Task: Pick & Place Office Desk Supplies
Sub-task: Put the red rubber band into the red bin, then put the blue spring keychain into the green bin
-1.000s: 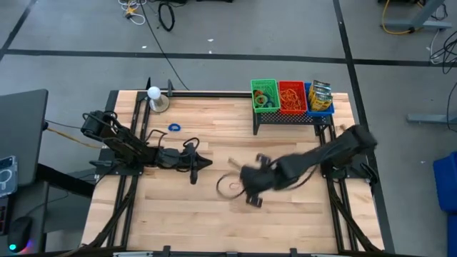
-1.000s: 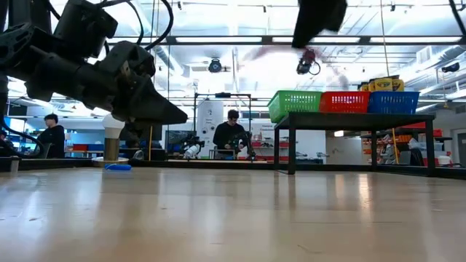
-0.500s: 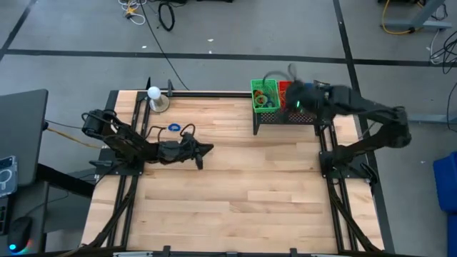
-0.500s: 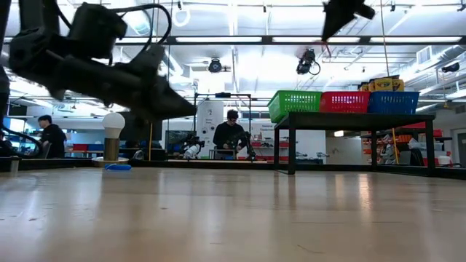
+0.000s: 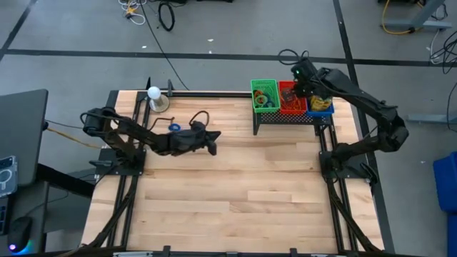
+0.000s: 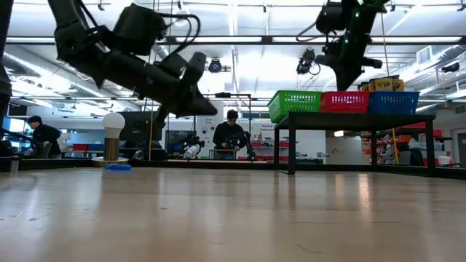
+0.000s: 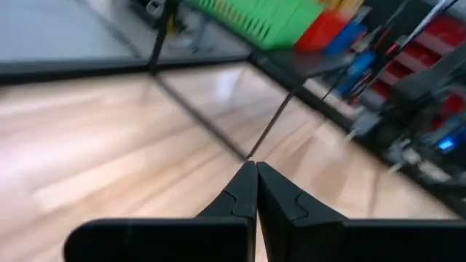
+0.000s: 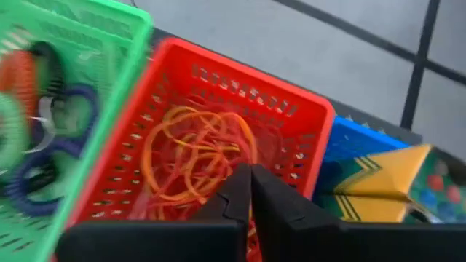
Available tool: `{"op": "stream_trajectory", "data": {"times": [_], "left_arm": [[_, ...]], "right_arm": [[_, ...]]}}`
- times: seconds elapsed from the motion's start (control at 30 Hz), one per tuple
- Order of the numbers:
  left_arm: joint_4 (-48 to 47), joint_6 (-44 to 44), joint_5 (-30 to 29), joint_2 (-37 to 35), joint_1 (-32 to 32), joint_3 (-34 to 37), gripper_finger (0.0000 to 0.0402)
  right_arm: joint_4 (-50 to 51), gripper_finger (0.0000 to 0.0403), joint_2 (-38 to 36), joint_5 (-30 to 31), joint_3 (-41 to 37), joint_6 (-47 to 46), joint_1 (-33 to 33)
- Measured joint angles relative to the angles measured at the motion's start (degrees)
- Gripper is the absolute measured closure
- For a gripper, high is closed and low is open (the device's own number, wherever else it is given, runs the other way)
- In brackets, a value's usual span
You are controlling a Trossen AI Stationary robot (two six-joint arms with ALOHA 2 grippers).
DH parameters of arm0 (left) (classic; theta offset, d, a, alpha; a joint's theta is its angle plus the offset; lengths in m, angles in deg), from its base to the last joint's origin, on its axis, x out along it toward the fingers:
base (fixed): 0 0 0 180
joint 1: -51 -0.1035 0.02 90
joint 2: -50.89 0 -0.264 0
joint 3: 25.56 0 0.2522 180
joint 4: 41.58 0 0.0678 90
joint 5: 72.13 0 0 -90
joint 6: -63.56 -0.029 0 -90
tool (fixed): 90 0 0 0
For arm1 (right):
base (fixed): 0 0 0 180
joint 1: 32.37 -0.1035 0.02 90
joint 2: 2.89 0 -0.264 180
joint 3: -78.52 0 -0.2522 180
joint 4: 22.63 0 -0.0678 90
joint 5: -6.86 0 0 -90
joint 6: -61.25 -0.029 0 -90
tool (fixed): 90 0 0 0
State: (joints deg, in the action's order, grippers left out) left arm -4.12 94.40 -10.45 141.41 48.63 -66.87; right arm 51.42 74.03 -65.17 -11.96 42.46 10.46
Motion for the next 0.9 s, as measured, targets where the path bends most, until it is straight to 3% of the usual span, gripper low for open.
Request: {"op": "stream_trajectory", "data": {"times": [0.27, 0.43, 0.53, 0.67, 0.77, 0.9], "left_arm": [[-28.7, 10.4, -3.3, -6.2, 0.0, -5.6, 0.0395], [-53.5, 16.1, -4.1, -12.3, -0.6, -11.4, 0.0395], [-71.2, 23.4, -3.5, -14.9, -3.0, -15.9, 0.0395], [-92.7, 34.6, -2.7, -15.4, -7.9, -20.5, 0.0394], [-94.6, 35.0, -0.4, -15.5, -11.7, -19.8, 0.0382], [-93.6, 29.0, 5.2, -15.1, -16.8, -15.8, 0.0347]], "right_arm": [[-0.4, 0.0298, 0.0, 0.0, -1.5, -1.2, 1.9], [-0.3, 0.0233, 0.0, 1.7, 2.2, 0.3, 1.8], [-0.3, 0.0217, -0.9, 1.7, 4.8, 2.8, 0.9], [-5.0, 0.0242, -3.6, 1.0, 5.0, 5.1, -2.9], [-8.1, 0.0287, -5.0, -1.8, 3.3, 5.6, -6.6], [-10.7, 0.0355, -6.2, -2.0, 1.5, 4.0, -12.6]]}}
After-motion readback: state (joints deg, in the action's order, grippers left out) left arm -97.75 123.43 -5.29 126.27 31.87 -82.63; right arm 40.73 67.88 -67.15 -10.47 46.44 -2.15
